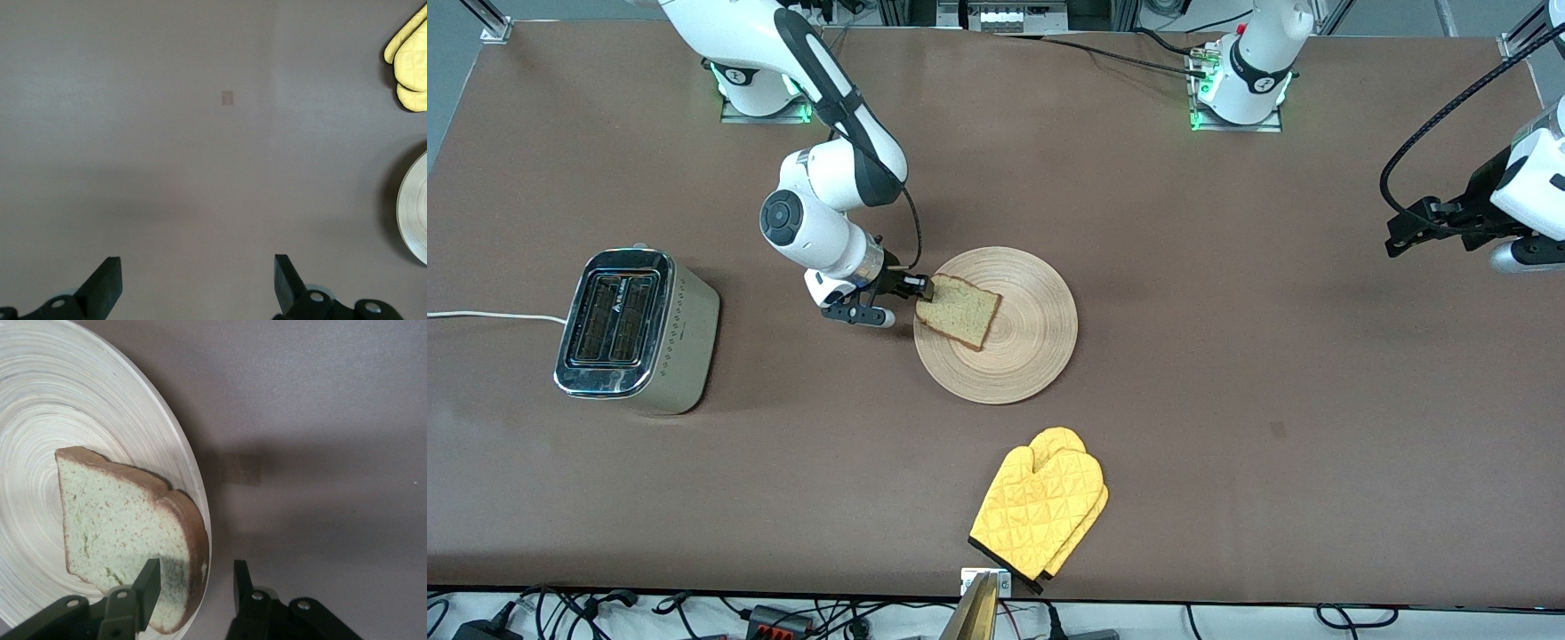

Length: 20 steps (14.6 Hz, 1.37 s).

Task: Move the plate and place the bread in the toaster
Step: 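Lower the right gripper and close it on the bread slice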

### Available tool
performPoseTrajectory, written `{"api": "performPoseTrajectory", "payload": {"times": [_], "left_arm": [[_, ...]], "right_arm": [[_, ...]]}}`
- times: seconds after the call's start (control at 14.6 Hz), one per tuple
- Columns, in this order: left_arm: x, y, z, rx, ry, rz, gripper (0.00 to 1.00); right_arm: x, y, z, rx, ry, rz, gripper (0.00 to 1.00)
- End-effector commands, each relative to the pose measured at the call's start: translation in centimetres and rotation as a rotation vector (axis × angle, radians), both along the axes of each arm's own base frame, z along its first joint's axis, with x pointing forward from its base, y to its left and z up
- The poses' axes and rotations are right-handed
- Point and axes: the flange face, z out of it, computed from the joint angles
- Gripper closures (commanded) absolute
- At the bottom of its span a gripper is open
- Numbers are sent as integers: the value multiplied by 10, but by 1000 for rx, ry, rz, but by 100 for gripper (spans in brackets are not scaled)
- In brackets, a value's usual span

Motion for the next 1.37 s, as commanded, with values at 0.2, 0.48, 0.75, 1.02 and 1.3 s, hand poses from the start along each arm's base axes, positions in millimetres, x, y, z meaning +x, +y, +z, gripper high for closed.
{"api": "performPoseTrajectory", "payload": {"times": [0.2, 0.48, 0.75, 1.02, 1.3], "left_arm": [[-6, 0, 5, -14, 0, -11, 0], [-6, 0, 5, -15, 2, -11, 0], [-6, 0, 5, -14, 2, -13, 0], [-6, 0, 5, -14, 0, -14, 0], [-6, 0, 5, -14, 0, -14, 0]], "right_arm": [[-2, 3, 0, 1, 11, -13, 49], [-1, 4, 1, 2, 12, -19, 57], [-1, 5, 0, 2, 14, -18, 60], [-1, 6, 0, 2, 12, -16, 68], [-1, 5, 1, 3, 11, -17, 87]]}}
